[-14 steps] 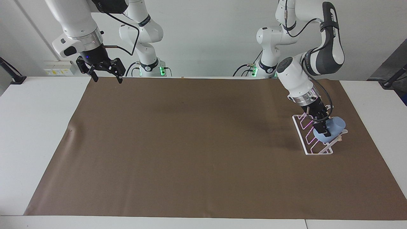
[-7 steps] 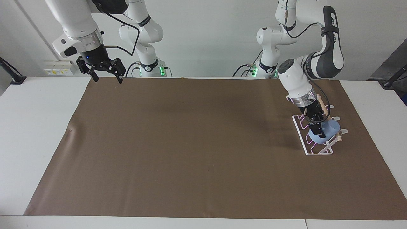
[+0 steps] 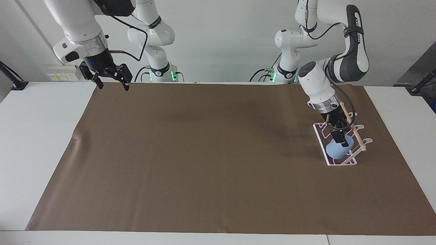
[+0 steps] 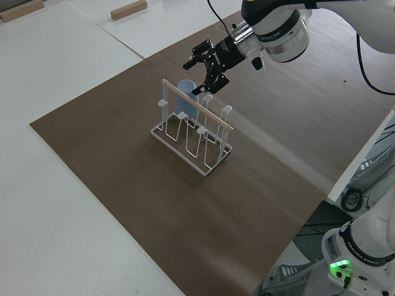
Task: Hang cup on cup holder
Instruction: 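Lower the cup onto the rack's wooden rod with the left gripper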
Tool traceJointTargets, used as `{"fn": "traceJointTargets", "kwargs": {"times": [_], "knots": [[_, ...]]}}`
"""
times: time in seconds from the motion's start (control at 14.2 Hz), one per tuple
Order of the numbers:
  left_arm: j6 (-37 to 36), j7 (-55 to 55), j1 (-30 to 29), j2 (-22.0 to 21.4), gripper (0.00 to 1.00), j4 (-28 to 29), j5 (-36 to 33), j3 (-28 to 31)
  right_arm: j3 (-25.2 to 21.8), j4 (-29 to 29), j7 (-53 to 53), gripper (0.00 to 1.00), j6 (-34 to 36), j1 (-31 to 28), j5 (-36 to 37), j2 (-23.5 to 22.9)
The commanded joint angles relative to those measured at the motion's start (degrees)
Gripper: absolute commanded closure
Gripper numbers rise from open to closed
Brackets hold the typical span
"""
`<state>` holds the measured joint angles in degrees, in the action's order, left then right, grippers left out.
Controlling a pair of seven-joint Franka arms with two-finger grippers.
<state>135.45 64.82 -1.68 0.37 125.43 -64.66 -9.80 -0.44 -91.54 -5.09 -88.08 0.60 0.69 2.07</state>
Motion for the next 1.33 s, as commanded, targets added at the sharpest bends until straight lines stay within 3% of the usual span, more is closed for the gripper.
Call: {"fn": "traceJointTargets", "kwargs": {"times": [0.0, 0.35, 0.7, 1.05, 1.26], "knots": [[-3.33, 0.48, 0.09, -0.90, 0.00, -1.59, -0.12, -0.57, 0.17, -0.92, -1.58, 0.00, 0.37, -0.07, -0.61, 0.48], [-15.81, -0.05, 4.92, -0.98, 0.00, -8.96, 12.69, -0.84, 0.09, -1.45, -0.62, 0.00, 0.02, -1.04, -0.43, 0.83], [-23.12, -1.89, 4.58, -0.01, 0.00, -18.82, 27.10, -0.66, 0.00, -1.10, 0.87, 0.00, -1.13, -0.95, 0.79, 0.92], [-27.69, -16.11, 4.49, -2.56, 0.00, -20.67, 34.85, -0.66, -0.09, -0.39, 2.55, 0.00, 0.54, -1.48, 1.77, 1.71], [-32.42, -25.76, 3.87, -2.74, 0.00, -23.64, 43.88, -0.14, -0.09, -1.27, 2.37, 0.00, 0.63, -1.39, 1.15, 2.15]]}}
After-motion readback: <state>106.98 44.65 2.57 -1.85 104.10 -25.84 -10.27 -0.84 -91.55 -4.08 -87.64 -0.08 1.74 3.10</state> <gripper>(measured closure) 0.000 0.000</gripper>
